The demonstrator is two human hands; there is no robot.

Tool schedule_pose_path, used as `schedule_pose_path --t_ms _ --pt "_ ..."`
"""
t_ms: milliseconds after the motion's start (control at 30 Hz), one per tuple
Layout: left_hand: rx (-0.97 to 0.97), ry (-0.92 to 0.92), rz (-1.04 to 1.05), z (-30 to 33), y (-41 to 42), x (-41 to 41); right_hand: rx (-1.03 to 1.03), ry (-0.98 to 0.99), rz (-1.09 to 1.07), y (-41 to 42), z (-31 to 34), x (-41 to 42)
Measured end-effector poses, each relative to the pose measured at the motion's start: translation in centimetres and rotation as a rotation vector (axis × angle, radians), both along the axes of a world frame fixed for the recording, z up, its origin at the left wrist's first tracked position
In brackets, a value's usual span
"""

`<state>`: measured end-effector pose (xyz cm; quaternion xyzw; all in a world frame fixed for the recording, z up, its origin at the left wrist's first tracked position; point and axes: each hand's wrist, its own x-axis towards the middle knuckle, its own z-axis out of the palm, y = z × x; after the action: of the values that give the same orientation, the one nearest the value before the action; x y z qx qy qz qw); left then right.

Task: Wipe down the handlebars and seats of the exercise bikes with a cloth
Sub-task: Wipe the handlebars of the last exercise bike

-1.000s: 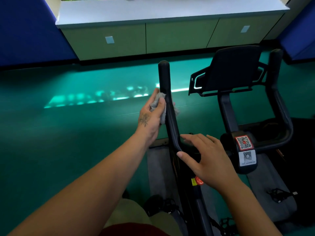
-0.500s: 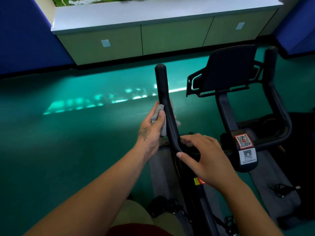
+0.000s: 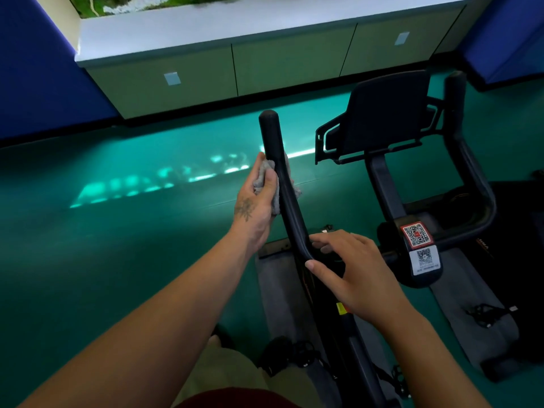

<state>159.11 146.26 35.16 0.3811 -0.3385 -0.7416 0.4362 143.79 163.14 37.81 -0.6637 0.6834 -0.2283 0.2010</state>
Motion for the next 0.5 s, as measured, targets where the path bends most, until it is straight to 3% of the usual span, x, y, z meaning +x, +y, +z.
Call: schedule_pose_path --t_ms 167,500 --pt "-0.002 -0.037 0.002 0.4 -0.4 0.3 -0.003 -0.001 -0.015 0.0 0.2 0.0" --pt "-0.189 -0.146 0.061 3.5 -5.0 0.1 0.013 -0.023 -0.043 0.1 0.3 0.3"
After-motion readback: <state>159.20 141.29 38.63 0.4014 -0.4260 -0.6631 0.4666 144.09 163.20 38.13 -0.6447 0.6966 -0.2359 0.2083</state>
